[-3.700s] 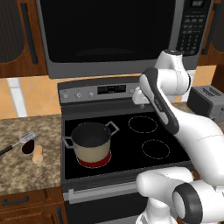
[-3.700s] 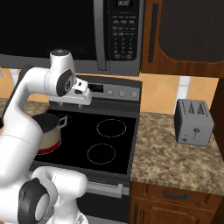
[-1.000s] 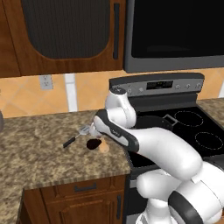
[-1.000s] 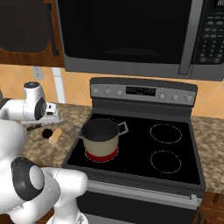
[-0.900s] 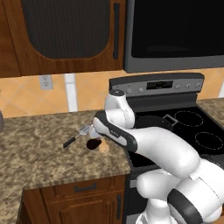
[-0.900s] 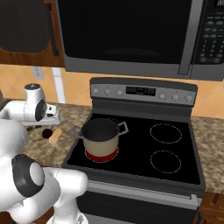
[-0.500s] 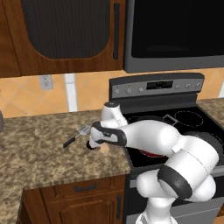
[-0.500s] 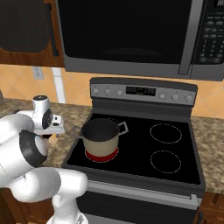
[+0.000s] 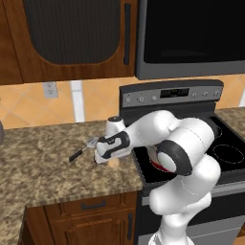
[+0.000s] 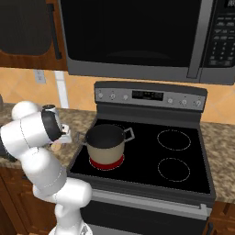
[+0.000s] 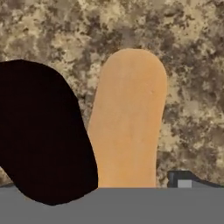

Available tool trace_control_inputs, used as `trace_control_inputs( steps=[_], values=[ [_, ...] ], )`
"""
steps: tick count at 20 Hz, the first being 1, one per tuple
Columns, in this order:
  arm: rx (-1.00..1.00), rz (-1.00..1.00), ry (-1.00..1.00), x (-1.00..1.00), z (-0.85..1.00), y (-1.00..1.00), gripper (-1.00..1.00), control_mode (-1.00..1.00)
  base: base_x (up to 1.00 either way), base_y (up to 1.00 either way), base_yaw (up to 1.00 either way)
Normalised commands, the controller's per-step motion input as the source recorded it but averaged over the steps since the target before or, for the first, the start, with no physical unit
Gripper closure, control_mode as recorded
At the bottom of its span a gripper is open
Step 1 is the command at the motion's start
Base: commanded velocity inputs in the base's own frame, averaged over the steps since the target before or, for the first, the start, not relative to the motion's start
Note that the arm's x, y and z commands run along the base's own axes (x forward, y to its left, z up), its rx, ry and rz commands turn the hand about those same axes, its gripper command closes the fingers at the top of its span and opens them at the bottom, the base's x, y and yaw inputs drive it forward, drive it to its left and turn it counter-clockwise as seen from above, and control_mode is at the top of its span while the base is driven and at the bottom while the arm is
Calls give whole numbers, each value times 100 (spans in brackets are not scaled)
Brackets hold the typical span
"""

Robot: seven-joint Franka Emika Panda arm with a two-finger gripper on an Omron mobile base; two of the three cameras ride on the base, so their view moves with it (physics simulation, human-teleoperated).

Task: Put the squash and avocado in the pot. Retrieve the spatula and lightly stir the vegetables in the pot.

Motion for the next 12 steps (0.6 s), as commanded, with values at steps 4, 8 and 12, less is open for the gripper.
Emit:
trace_control_inputs(
  steps=[4, 8, 12],
  values=[
    [0, -3, 1, 14, -19, 13, 100, -100, 0, 0, 0],
    [0, 0, -1, -22, 0, 0, 100, -100, 0, 0, 0],
    [0, 5, -15, -77, 46, -1, 100, -100, 0, 0, 0]
  ],
)
